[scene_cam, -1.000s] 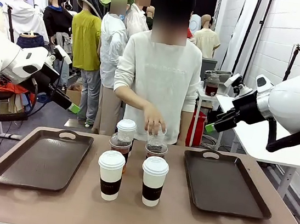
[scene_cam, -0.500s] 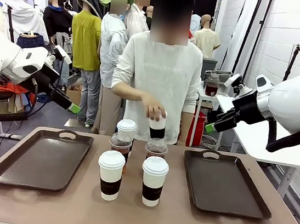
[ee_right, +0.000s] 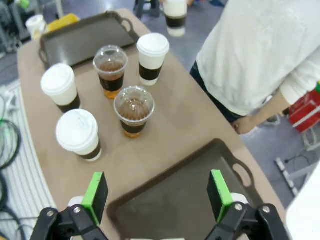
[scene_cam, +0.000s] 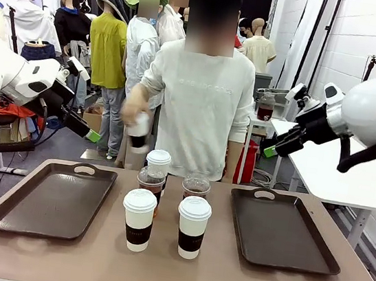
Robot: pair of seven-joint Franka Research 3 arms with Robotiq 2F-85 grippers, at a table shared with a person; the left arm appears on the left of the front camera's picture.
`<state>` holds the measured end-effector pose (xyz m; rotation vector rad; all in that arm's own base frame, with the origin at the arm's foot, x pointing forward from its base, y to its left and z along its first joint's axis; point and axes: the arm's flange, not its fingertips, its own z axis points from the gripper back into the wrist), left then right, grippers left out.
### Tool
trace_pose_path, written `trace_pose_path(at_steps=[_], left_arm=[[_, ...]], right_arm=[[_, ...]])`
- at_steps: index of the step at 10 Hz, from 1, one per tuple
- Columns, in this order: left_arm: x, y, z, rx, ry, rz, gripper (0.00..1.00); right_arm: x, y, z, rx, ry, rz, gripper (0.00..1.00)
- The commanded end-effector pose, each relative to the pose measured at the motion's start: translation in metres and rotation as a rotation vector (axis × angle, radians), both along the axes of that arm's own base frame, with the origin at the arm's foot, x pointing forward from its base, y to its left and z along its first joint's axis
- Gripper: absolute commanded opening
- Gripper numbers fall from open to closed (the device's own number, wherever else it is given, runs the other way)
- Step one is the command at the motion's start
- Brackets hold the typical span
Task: Distribute the coffee onto the tray.
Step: Pick up one iced Americano and place it on the right Handle tray.
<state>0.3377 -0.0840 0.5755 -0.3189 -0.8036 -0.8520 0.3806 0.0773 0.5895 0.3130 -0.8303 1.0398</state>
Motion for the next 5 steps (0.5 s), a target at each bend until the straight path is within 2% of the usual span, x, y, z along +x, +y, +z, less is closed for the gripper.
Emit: trace_pose_path(at_steps=[1,5], left_arm=[[0.0,0.002,0.0,-0.011,0.003,-0.003,1.0],[0.0,0.002,0.0,-0.011,0.003,-0.003,1.0]], right_arm=[[0.036,-0.012,0.004,-0.005,-0.014,0.132,1.0],[0.076,-0.033,-0.014,0.069,-0.044,0.339,1.0]])
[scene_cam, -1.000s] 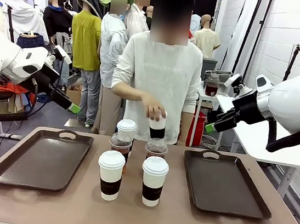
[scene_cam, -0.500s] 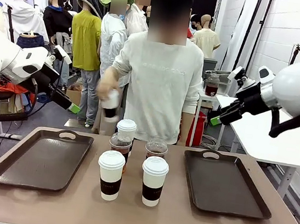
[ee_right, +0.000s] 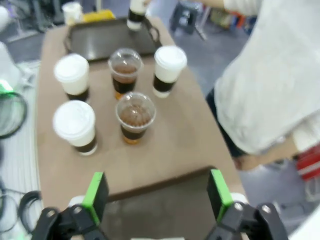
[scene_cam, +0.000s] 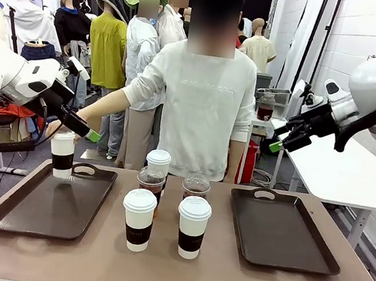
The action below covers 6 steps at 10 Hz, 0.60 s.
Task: Distribute the coffee onto the tray.
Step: Pick up one iced Americano and place it on the right Handle tray.
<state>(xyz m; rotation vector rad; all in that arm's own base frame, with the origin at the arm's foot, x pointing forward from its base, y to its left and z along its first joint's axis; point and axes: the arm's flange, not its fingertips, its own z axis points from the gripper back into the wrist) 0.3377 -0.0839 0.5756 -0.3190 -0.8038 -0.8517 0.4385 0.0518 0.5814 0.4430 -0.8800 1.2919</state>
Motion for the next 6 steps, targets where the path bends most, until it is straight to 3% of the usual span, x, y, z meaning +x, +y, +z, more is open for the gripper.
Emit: trace_pose_path(at_steps=[1,6], left_arm=[[0.0,0.002,0.0,-0.011,0.003,-0.004,1.0],[0.0,0.002,0.0,-0.011,0.003,-0.004,1.0]], right_arm=[[0.024,-0.012,-0.013,0.05,0.008,0.12,1.0],[0.046,-0.024,-0.066,0.198,0.088,0.174,1.0]])
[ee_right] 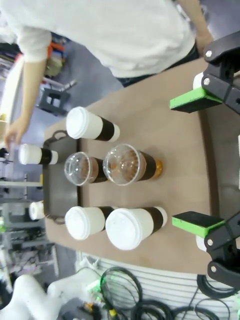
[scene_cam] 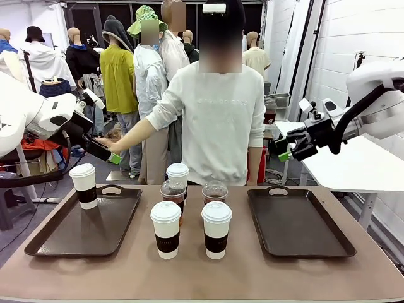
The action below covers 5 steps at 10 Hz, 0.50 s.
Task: Distribute the coffee onto the tray.
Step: Pick up one iced Americano and place it on the right Handle tray.
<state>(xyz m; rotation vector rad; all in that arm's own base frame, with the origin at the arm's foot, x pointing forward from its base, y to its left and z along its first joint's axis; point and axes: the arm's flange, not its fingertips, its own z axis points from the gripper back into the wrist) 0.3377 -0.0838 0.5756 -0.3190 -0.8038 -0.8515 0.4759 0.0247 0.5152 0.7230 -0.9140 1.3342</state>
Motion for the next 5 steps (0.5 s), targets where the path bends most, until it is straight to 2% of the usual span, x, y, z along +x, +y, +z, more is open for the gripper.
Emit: trace_pose_path(at_steps=[1,3,5], left_arm=[[0.0,0.002,0.0,-0.011,0.003,-0.004,1.0],[0.0,0.002,0.0,-0.011,0.003,-0.004,1.0],[0.0,0.002,0.0,-0.011,0.003,-0.004,1.0]], right_arm=[[0.011,0.002,-0.006,0.026,0.019,0.014,1.0],[0.011,0.005,-0.008,0.016,0.033,-0.026,1.0],[0.007,-0.001,-0.016,0.016,0.043,0.0,1.0]])
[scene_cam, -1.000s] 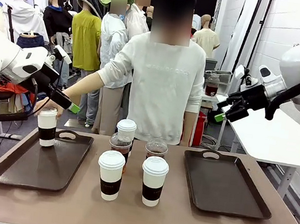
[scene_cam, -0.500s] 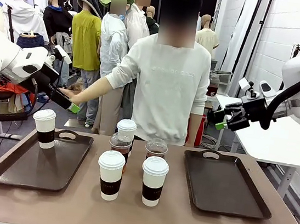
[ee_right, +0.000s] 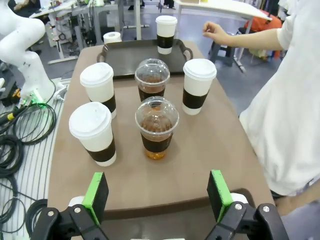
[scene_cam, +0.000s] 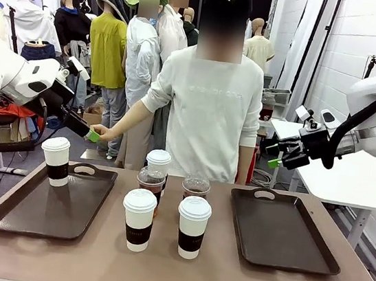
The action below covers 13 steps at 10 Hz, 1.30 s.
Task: Distribute the coffee onto the tray.
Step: Pick up one iced Americano and place it on the right Handle tray.
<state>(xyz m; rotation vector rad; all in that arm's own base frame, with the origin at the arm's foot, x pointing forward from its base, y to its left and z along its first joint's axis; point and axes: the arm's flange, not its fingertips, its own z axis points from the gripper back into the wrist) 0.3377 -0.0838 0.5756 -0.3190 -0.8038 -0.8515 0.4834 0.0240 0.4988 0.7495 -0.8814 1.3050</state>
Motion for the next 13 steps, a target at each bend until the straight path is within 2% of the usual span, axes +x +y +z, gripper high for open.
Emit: trace_pose_path(at_steps=[1,3,4,5,8,11,13], left_arm=[[0.0,0.002,0.0,-0.011,0.003,-0.004,1.0],[0.0,0.002,0.0,-0.011,0.003,-0.004,1.0],[0.0,0.002,0.0,-0.011,0.003,-0.004,1.0],[0.0,0.002,0.0,-0.011,0.003,-0.004,1.0],[0.0,0.002,0.0,-0.011,0.003,-0.004,1.0],[0.0,0.002,0.0,-0.011,0.003,-0.004,1.0],[0.0,0.002,0.0,-0.011,0.003,-0.004,1.0]], right_arm=[[-0.001,0.0,0.0,0.013,-0.003,0.006,1.0],[0.0,-0.001,0.0,-0.001,0.001,-0.001,1.0],[0.011,-0.003,-0.006,0.046,-0.017,0.034,1.0],[0.024,-0.006,-0.02,0.088,-0.011,0.045,1.0],[0.037,-0.007,-0.056,0.171,0.015,0.086,1.0],[0.049,-0.004,-0.098,0.238,-0.015,0.119,1.0],[0.053,0.0,-0.125,0.258,-0.057,0.085,1.0]])
